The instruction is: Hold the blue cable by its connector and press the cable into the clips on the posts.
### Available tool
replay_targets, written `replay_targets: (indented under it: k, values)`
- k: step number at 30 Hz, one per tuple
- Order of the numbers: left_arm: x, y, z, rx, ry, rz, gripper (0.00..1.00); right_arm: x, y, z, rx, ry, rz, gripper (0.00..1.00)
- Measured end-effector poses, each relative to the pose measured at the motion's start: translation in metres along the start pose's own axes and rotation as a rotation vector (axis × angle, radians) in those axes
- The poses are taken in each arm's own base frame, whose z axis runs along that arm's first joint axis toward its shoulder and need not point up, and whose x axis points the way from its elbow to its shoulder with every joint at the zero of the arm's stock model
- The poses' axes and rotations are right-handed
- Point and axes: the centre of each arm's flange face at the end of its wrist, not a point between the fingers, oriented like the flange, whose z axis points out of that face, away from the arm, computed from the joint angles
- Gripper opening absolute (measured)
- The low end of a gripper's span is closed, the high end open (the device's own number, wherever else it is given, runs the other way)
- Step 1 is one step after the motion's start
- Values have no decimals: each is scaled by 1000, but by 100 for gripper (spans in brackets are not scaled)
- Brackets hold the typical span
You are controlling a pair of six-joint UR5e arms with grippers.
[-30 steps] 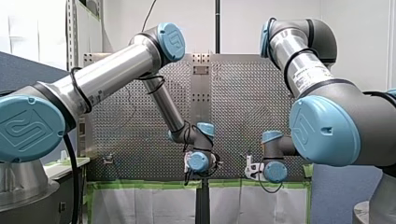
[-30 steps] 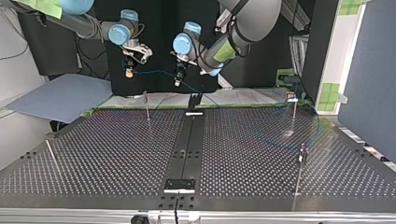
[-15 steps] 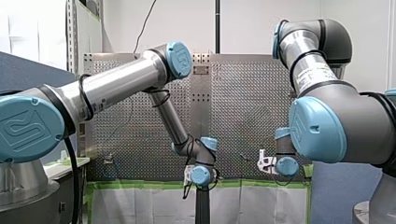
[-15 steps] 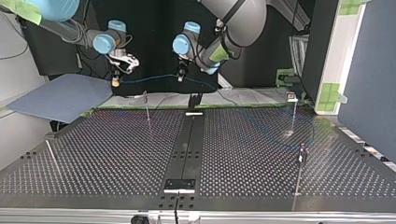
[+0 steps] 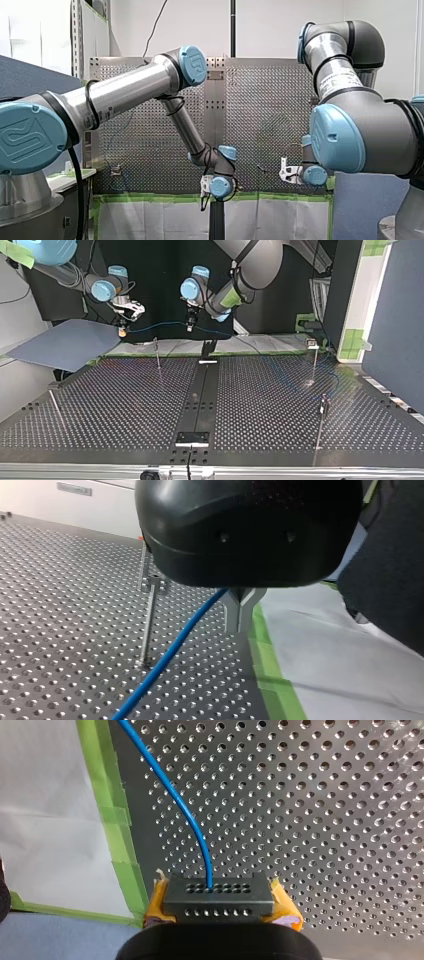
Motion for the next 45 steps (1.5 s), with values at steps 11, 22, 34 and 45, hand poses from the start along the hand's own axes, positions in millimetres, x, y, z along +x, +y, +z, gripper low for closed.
replay_targets:
  k: [11, 22, 34, 45]
  values:
    - [-21, -13, 15, 12, -33, -27, 0, 6, 39, 9, 19, -15, 43, 0]
    - [-28, -19, 21, 44, -47, -39, 0, 18, 46, 24, 21, -18, 58, 0]
    - [-51, -32, 40, 74, -74, -57, 0, 28, 62, 36, -29, 8, 90, 0]
    - [-59, -32, 58, 69, -85, -82, 0, 31, 70, 42, -51, 16, 95, 0]
